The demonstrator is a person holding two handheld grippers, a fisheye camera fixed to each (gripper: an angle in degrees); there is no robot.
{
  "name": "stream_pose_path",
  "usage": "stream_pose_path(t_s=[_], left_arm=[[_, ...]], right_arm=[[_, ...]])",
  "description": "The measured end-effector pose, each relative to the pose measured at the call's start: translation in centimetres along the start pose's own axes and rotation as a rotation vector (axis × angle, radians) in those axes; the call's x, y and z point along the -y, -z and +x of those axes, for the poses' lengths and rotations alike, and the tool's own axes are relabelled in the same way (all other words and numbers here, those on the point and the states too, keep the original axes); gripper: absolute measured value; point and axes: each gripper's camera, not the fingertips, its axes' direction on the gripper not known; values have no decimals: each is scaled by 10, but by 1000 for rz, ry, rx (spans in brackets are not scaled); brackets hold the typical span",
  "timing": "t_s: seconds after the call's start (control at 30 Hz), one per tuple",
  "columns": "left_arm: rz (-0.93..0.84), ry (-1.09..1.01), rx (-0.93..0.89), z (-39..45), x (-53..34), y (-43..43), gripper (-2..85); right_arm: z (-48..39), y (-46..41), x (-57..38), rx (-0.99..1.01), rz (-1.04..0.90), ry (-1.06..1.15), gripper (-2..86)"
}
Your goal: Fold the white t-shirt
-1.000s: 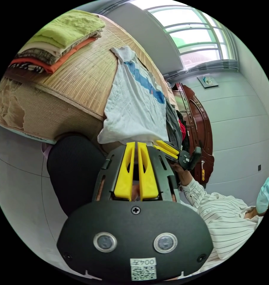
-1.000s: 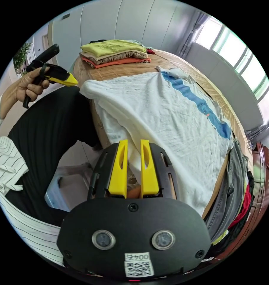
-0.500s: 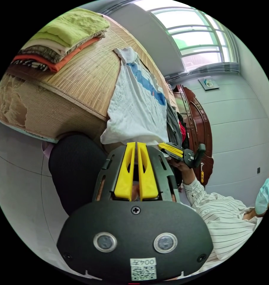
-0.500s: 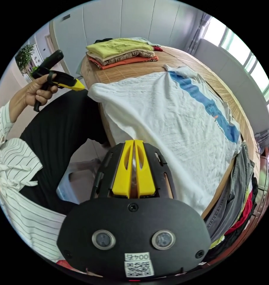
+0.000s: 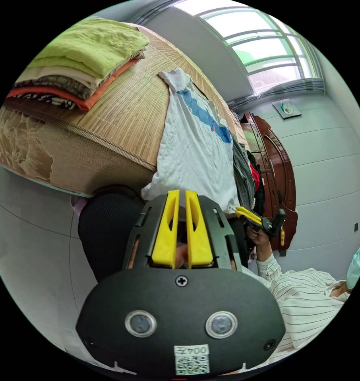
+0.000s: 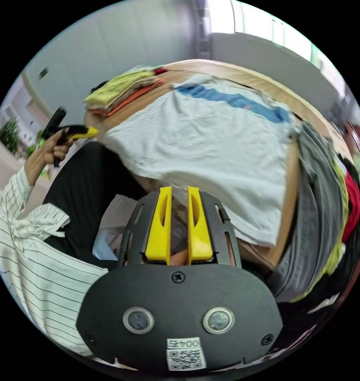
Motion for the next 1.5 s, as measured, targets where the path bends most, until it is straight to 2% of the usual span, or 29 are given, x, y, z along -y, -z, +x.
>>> stream_pose_path(t_s=[0.1,0.2,0.33,0.4,0.67,0.73,0.93,1.1,1.2,1.3,1.37,1.5], left_arm=[[-7,-7,40,-7,9,-2,69],[-18,-28,107,-12,21,-9,106],[16,-64,146,-15,30,-12,141],[2,-71,135,-19,35,-16,152],[-183,-148,136,-22,73,-64,142],[-233,-145,152,-25,82,-82,137],[-273,-126,296,-33,102,-94,74],[-306,-122,309,-41,113,-77,55],[-271,-119,355,-48,119,-52,84],[-132,-107,269,-55,130,-18,94],[9,-126,149,-56,142,-1,69],[116,-144,98,-51,176,-12,29]], right_arm=[[81,17,-41,-38,37,-312,76],[132,22,-78,-62,60,-529,88],[156,17,-102,-27,95,-656,110],[164,6,-108,67,94,-704,114],[173,-22,-108,174,59,-777,79],[175,-25,-108,127,41,-789,60],[182,-32,-116,132,29,-796,38],[188,-35,-125,124,13,-815,66],[185,-17,-127,84,92,-803,59],[178,-7,-118,175,189,-740,16],[174,-13,-107,237,212,-691,3],[169,-51,-71,319,184,-630,-5]])
